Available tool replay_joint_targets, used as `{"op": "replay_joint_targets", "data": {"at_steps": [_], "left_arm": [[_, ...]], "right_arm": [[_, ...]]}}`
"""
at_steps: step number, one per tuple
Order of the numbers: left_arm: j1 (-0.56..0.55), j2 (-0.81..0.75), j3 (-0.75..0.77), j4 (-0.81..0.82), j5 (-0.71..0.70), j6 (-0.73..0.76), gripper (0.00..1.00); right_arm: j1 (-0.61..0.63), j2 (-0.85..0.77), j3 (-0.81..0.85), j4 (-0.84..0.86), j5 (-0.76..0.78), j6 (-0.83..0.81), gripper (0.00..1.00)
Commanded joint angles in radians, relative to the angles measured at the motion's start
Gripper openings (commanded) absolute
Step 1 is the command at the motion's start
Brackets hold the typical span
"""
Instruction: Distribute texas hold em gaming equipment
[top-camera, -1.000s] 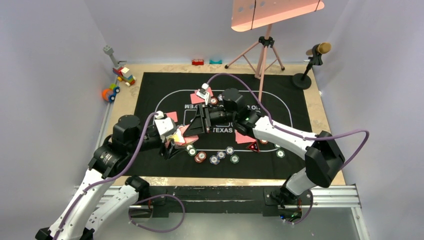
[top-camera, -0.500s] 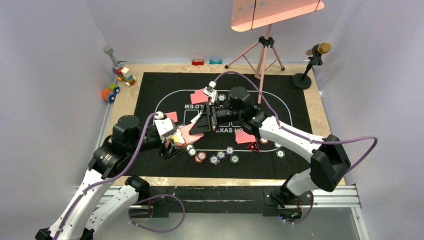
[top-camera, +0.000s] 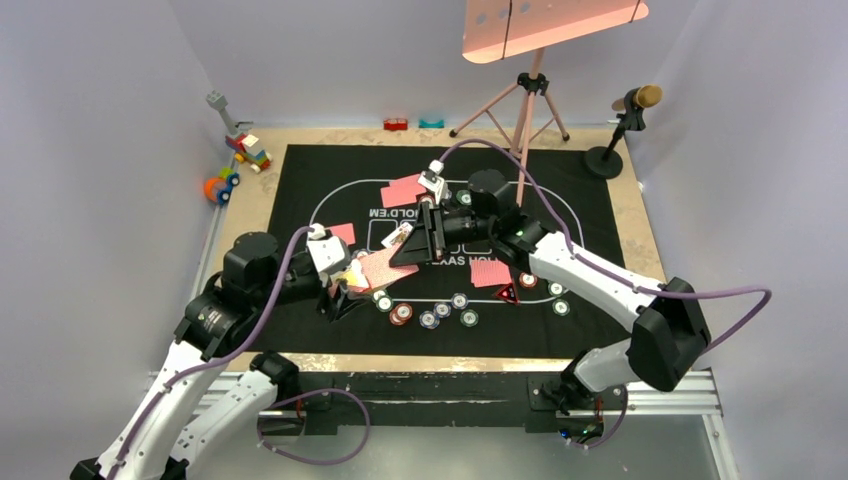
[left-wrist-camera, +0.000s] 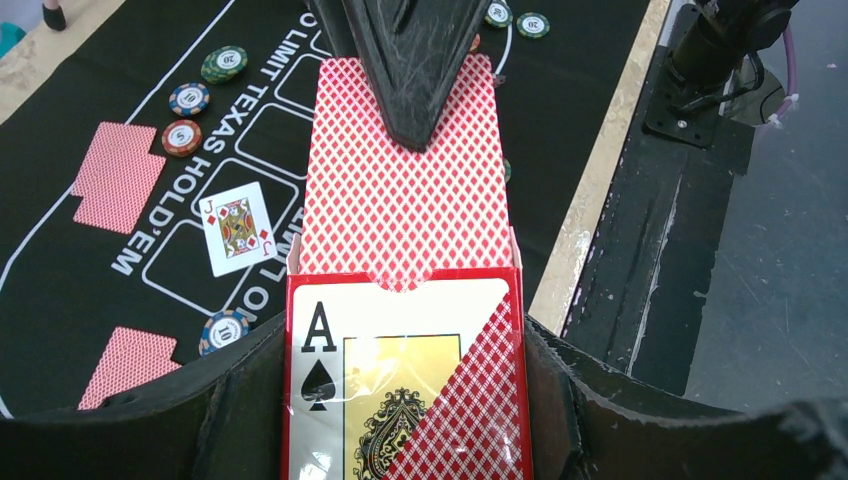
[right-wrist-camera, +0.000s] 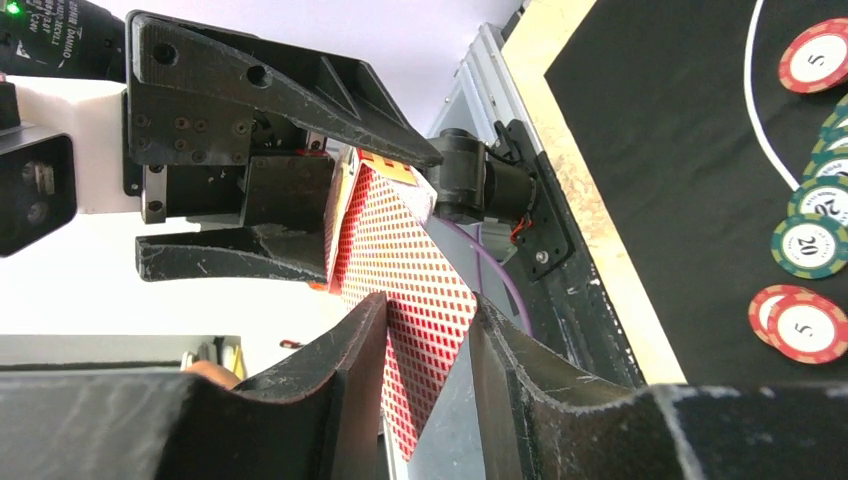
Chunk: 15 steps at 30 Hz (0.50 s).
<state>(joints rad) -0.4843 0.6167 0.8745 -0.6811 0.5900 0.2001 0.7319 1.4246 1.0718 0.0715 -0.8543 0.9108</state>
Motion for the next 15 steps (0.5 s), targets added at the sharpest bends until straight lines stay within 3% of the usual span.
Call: {"op": "replay_joint_targets", "data": {"at_steps": [1,6,15], "left_arm": [[0.008,-0.021,0.046,0.087,0.027,-0.021,0.08],[0.008,-0.020,0.046,0.088,0.027,-0.022,0.08],[0.008,-0.024,0.045,0.080,0.022,-0.018,0.08]], "right_arm": [[-0.025,-0.050,0.033,-0.087,0.002,-0.067,0.37],[-0.030,-0.069,0.038,-0.104,0.004,-0.067,0.33],[-0.069,-0.124,0.099,-0.193,0.032,-0.088,0.17]]}}
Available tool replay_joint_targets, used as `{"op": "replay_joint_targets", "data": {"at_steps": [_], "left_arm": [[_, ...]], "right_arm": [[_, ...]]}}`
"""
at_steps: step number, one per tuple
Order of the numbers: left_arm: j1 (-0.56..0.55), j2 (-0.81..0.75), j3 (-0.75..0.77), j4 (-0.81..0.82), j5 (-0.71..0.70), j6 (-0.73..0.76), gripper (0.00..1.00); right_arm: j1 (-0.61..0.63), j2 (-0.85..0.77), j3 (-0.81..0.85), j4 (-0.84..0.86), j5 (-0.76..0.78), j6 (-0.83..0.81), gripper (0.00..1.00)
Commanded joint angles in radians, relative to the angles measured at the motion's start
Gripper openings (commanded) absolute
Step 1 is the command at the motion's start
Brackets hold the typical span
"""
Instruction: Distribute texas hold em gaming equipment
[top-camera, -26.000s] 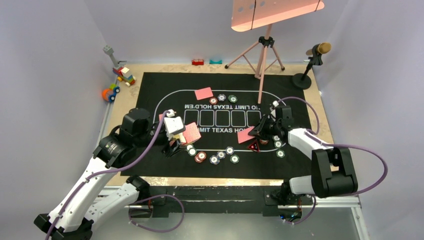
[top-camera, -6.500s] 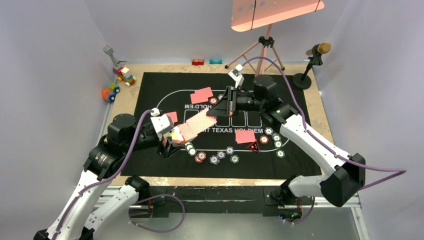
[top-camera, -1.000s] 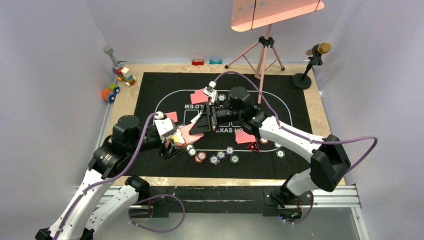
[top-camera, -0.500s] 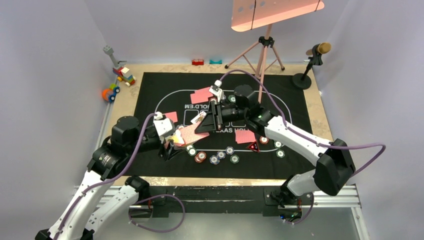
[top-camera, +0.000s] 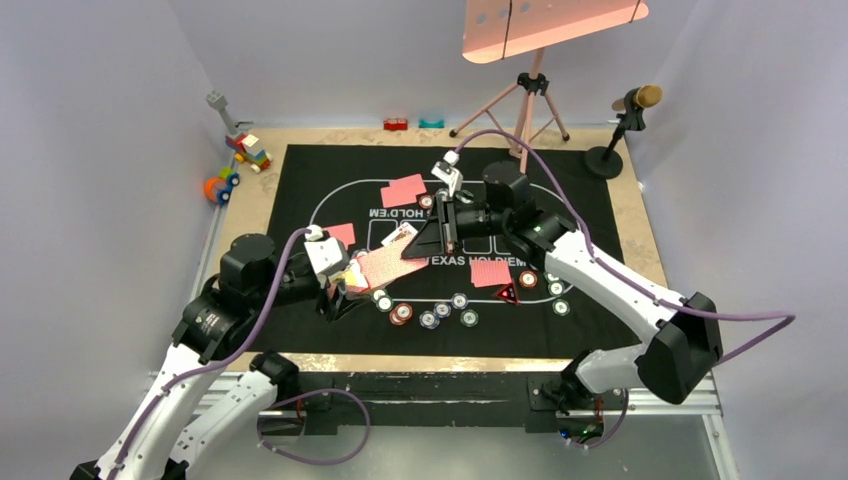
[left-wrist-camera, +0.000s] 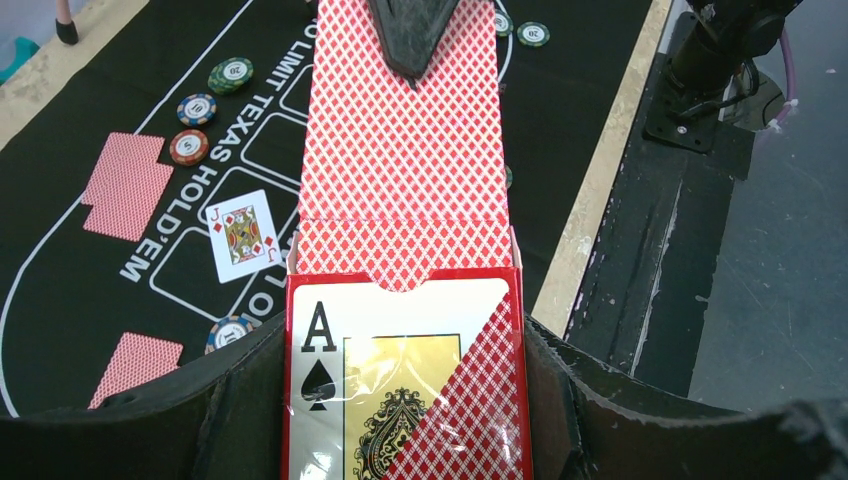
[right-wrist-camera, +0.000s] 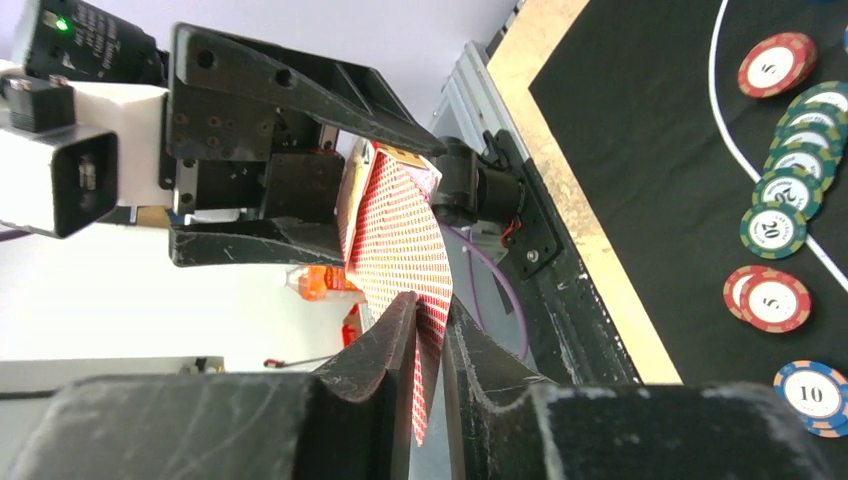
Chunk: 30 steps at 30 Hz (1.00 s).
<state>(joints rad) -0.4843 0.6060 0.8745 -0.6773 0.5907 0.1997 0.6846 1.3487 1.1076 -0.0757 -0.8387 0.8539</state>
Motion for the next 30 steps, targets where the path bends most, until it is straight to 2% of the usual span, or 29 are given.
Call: {"op": "replay_joint_targets", "data": {"at_steps": [1,9,14,16,20,23,30], "left_arm": [[0.007,-0.014,0.045,0.074,0.021,-0.016,0.07],[0.007,-0.018,0.047,0.064,0.020,-0.017,0.07],[0.007,-0.022,0.048,0.053,0.021,-0.013,0.05],[0.007,-0.025,0.045,0.054,0.024,-0.013,0.04],[0.008,-0.033,0.043,0.051,0.027,-0.013,0.04],[0.008,-0.038,0.043,0.038,0.028,-0.013,0.04],[0.008,-0.048,0.038,0.037,0.038,-0.016,0.03]], "right_arm": [[-0.026,-0.054,0.071,-0.051,0.018,-0.032,0.15],[-0.068,-0.064,0.148,-0.129,0.023,-0.079,0.02],[-0.108,-0.053,0.184,-0.156,0.043,-0.108,0.00],[-0.123,-0.032,0.227,-0.226,0.093,-0.163,0.00],[-0.125,0.050,0.365,-0.438,0.347,-0.337,0.00],[-0.120,0.134,0.439,-0.530,0.555,-0.443,0.00],[-0.008,0.358,0.538,-0.590,1.179,-0.642,0.00]]}}
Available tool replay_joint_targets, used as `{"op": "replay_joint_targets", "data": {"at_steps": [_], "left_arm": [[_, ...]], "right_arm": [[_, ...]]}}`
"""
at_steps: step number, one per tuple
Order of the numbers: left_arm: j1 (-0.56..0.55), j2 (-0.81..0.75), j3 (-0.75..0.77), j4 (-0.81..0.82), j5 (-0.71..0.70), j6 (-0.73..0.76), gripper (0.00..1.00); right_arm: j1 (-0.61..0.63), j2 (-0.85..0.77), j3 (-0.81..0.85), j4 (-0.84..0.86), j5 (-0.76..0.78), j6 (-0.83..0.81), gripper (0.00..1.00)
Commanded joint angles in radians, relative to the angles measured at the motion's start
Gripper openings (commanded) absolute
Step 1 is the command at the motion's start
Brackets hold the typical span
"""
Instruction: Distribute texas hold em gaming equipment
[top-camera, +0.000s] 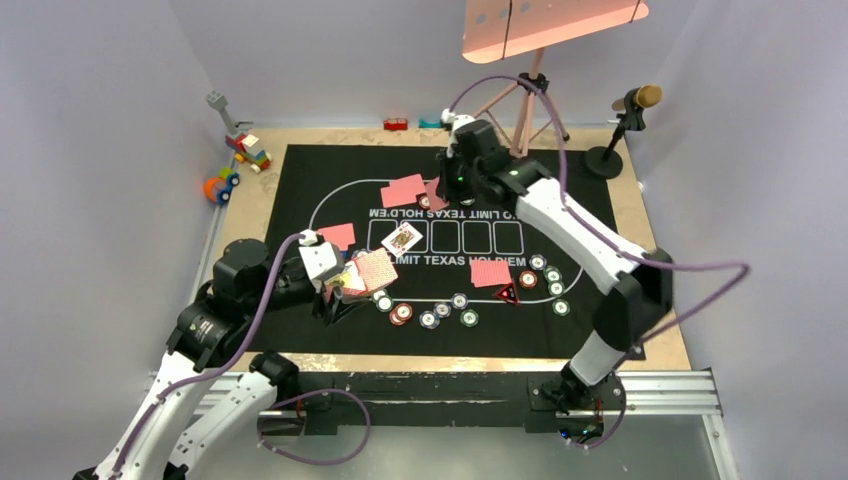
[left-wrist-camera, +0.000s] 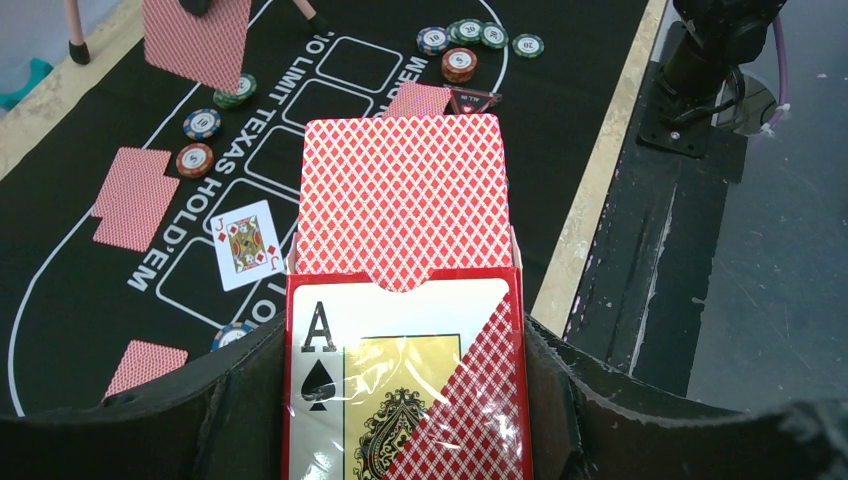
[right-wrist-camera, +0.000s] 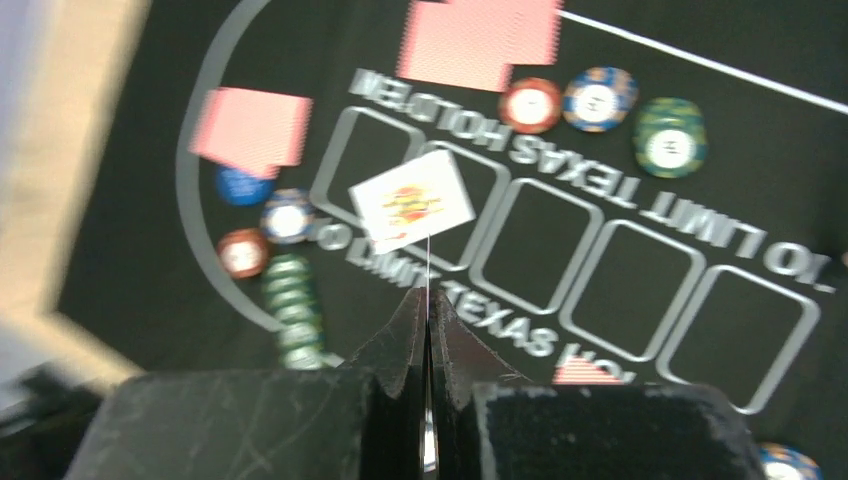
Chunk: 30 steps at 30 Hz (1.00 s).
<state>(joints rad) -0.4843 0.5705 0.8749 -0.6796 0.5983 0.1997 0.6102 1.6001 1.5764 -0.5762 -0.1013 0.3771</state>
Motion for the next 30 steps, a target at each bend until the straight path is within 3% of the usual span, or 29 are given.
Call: {"op": "replay_joint_targets", "data": {"at_steps": [1,9,13,16,30], "left_arm": [[0.007,-0.012,0.036,0.043,0.032,-0.017,0.03],[0.008,-0.013,0.049,0.036,0.034,-0.013,0.02],[0.007,-0.015,0.043,0.044,0.043,-0.024,0.03],[0.008,-0.014,0.051,0.033,0.042,-0.020,0.03],[0.008,-0.019,0.048,0.031,0.043,-0.024,0.03]], "right_arm": [[0.083,0.141,0.090,-0.086,0.512,-0.180,0.00],[0.225,0.340,0.128,0.077,0.926,-0.332,0.00],[0.314,0.477,0.196,0.083,1.056,-0.438,0.00],[0.341,0.560,0.257,0.043,1.063,-0.418,0.00],[0.367,0.643,0.192,0.157,1.099,-0.458,0.00]]}}
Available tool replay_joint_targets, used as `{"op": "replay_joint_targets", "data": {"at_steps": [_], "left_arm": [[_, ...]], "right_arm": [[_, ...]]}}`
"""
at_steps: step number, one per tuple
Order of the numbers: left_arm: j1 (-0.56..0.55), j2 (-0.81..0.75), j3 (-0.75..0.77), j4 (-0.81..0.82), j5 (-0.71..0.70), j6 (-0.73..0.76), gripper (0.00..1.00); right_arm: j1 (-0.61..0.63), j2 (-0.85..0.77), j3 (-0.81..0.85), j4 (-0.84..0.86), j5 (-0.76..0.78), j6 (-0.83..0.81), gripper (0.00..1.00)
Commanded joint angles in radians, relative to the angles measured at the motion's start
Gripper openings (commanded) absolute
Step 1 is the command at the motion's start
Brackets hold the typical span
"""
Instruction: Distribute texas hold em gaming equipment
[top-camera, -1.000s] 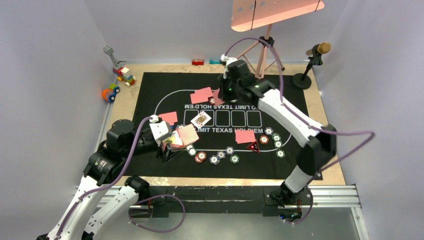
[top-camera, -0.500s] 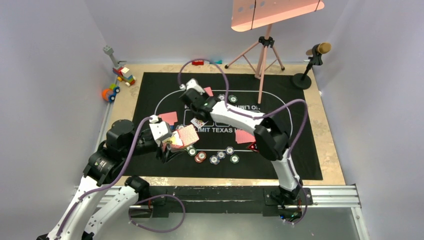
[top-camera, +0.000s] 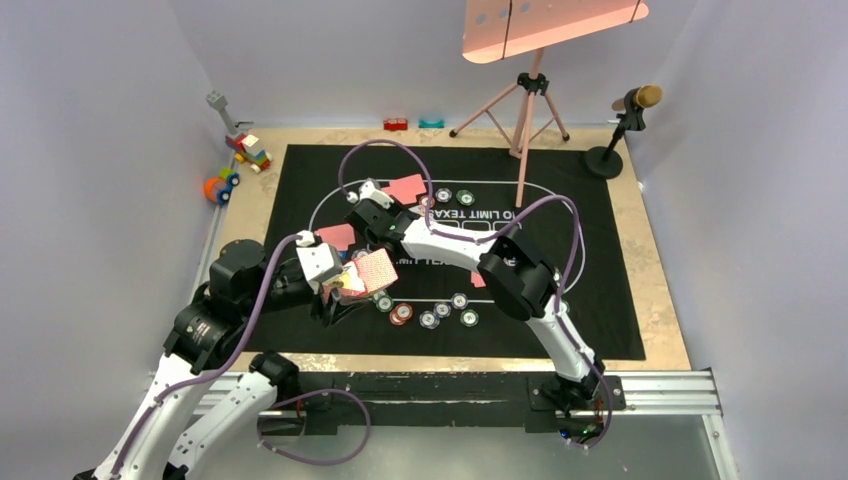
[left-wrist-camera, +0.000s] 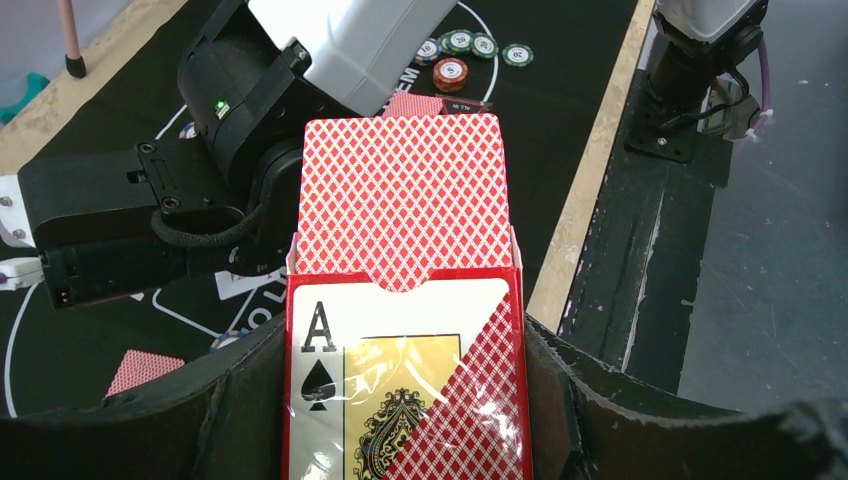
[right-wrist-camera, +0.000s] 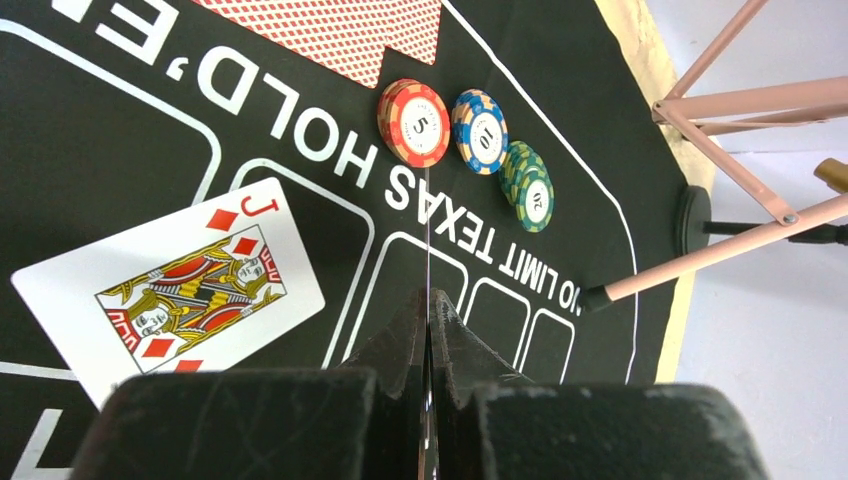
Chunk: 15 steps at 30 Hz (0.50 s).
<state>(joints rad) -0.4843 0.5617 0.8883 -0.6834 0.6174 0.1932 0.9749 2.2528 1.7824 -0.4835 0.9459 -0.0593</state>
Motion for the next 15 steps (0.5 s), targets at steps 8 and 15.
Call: {"op": "replay_joint_targets", "data": {"at_steps": [8,15], "left_arm": [[0.008,-0.010,0.038,0.035,0.022,-0.016,0.03],[0.008,-0.008,0.037,0.034,0.022,-0.015,0.03]], "right_arm": [[0.028,0.054,-0.006,0.051,-0.004,0.006,0.00],[0.031,0.063,-0.010,0.014,-0.147,0.091,0.00]]}}
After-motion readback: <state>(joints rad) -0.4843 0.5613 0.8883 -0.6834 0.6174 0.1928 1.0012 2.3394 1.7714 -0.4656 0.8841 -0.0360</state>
